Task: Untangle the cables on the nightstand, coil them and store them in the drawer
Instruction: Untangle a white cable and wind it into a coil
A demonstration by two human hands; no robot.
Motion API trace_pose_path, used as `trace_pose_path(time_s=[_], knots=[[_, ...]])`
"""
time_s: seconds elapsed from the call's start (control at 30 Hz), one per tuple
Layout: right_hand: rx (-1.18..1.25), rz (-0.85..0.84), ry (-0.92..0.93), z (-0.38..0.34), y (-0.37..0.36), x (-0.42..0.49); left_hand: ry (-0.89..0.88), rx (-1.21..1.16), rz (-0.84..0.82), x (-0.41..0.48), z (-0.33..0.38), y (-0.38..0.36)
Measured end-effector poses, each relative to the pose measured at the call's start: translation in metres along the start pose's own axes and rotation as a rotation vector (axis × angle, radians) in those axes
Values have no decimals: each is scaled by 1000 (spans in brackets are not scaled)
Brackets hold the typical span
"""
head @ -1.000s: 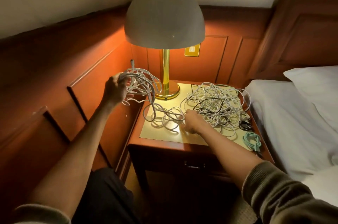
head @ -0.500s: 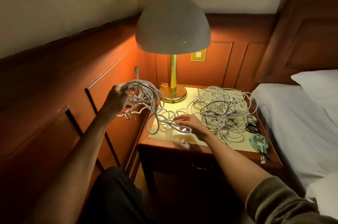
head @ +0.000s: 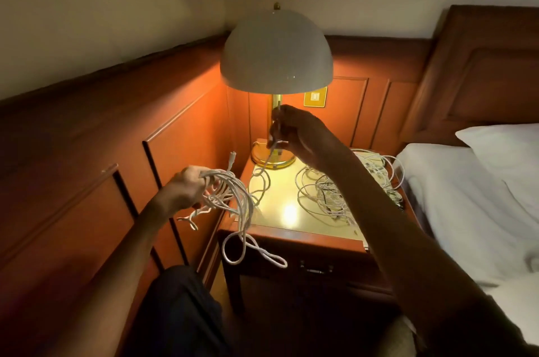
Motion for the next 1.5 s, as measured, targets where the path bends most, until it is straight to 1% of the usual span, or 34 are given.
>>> trace_pose_path(time_s=[0.07, 0.13, 0.2, 0.27, 0.33, 0.4, 0.43, 0.5, 0.53, 0.57, 0.6, 0.63, 0.67, 0.7, 0.73, 0.8, 0.83, 0.87, 0.9, 0.97, 1.0, 1.03, 1.07, 1.13, 1.17, 1.2, 1.27, 1.33, 1.43, 1.47, 1.5], knots=[[5, -45, -43, -22, -4, -10, -46, 43, -159, -12, 9, -15], [-133, -88, -88, -33, -7, -18, -110, 134, -310, -24, 29, -32], [-273, -99, -96, -42, -9, -29, -147, 156, -440, -35, 51, -50], [-310, -105, -84, -52, -10, -41, -240, 256, -520, -44, 72, -67], [-325, -130, -75, -61, -8, -51, -362, 398, -557, -48, 85, -81], [-389, -147, -75, -63, -4, -59, -422, 518, -574, -52, 96, -93], [-432, -137, -81, -62, -2, -63, -400, 556, -586, -52, 99, -96], [-506, -105, -99, -57, 2, -70, -300, 591, -651, -50, 100, -95], [-525, -96, -106, -55, 4, -73, -256, 577, -694, -49, 100, -90], [-530, -95, -111, -53, 6, -77, -221, 515, -715, -46, 98, -82], [-521, -98, -114, -53, 9, -80, -195, 399, -696, -42, 96, -72], [-499, -102, -112, -54, 12, -84, -193, 235, -642, -38, 94, -63], [-475, -105, -108, -55, 14, -87, -225, 67, -583, -34, 92, -57], [-455, -107, -103, -56, 17, -89, -293, -79, -540, -33, 93, -53], [-442, -109, -99, -57, 19, -90, -366, -203, -534, -34, 97, -53], [-420, -101, -87, -58, 20, -92, -449, -407, -548, -34, 105, -61], [-407, -86, -79, -58, 22, -92, -464, -461, -520, -35, 109, -65], [-395, -72, -73, -59, 23, -92, -464, -487, -436, -36, 113, -66], [-386, -65, -70, -61, 25, -93, -458, -492, -290, -38, 117, -64], [-386, -80, -78, -65, 28, -95, -514, -381, 123, -36, 116, -53], [-392, -95, -83, -66, 30, -96, -546, -284, 292, -36, 115, -47], [-396, -110, -86, -68, 32, -97, -568, -227, 342, -36, 115, -43], [-399, -127, -84, -69, 33, -99, -563, -204, 261, -35, 118, -43], [-410, -162, -74, -69, 32, -100, -550, -270, -48, -34, 126, -53], [-420, -165, -66, -69, 32, -100, -560, -306, -158, -36, 129, -59], [-431, -152, -55, -70, 32, -100, -569, -346, -213, -40, 132, -64], [-475, -71, -21, -70, 37, -100, -511, -519, -301, -44, 131, -70], [-537, 74, 31, -70, 48, -99, -421, -732, -422, -48, 129, -69], [-605, 274, 124, -65, 63, -99, -362, -921, -720, -56, 126, -63], [-637, 300, 158, -62, 66, -100, -363, -967, -801, -57, 126, -62], [-690, 299, 179, -61, 67, -103, -372, -1004, -835, -59, 128, -60]])
Point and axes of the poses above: each hand's wrist, its own x-axis towards the middle knuckle, its own y-axis out of the back of the hand, z = x × y, the point moved 3 cm from there along x, towards the middle knuckle, and after that the axes turned 5 degrees about -y, right-handed, at the moved point
